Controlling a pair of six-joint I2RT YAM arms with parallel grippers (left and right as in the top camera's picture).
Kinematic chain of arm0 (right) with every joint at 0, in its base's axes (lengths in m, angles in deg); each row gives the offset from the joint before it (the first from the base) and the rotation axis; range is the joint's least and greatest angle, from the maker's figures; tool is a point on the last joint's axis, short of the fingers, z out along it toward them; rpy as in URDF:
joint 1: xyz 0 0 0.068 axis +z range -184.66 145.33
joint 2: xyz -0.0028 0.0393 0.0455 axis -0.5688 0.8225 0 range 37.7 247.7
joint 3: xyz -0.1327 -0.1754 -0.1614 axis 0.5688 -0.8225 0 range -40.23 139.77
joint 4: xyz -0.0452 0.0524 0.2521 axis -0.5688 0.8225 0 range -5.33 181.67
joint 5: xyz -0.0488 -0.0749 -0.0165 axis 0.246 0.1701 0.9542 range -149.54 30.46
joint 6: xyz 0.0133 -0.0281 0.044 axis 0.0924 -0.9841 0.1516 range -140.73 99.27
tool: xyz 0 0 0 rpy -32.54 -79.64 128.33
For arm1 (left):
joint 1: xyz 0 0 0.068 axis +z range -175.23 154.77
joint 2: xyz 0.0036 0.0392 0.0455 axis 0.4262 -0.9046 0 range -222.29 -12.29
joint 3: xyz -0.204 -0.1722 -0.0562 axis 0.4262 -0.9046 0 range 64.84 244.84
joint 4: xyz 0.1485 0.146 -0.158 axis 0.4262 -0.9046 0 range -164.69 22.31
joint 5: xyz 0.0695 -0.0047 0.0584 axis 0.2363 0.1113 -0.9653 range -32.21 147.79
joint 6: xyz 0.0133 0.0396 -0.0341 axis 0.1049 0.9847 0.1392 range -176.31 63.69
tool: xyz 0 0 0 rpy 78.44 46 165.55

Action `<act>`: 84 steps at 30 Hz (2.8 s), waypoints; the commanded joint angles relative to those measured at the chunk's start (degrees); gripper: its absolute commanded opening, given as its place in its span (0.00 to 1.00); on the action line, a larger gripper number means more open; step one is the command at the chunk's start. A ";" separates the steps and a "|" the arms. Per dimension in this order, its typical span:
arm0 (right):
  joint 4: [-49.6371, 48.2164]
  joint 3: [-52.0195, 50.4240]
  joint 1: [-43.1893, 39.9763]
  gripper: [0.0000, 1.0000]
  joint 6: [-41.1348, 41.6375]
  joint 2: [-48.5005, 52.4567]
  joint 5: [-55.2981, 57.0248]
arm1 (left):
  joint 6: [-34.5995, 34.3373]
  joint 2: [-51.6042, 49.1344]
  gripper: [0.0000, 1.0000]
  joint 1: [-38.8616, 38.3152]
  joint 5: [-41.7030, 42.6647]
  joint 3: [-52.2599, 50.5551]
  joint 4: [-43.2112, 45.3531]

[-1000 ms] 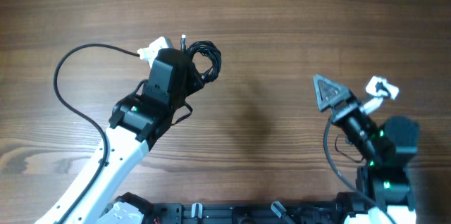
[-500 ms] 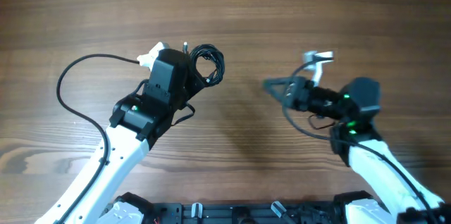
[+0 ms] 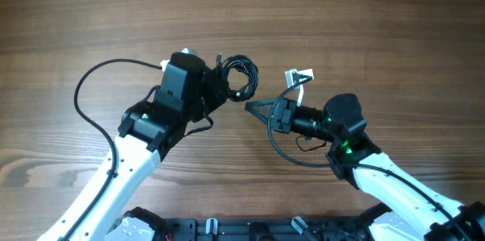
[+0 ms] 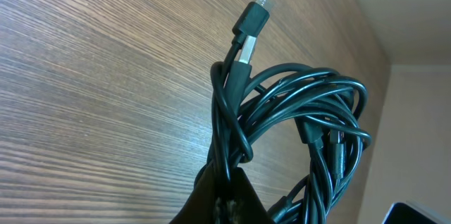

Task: Untangle cables

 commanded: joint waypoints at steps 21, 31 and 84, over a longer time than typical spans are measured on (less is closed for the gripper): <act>7.48 0.52 0.15 0.05 3.23 0.61 17.40 | 18.45 0.24 0.04 -5.60 11.93 0.28 -0.37; 6.29 0.52 -7.98 0.28 -7.93 -0.39 -10.88 | 34.93 1.38 0.04 1.07 15.72 0.28 -0.15; 19.50 0.52 -7.76 0.04 34.45 -0.35 -0.85 | 28.20 0.52 0.04 -18.51 -12.35 0.28 0.04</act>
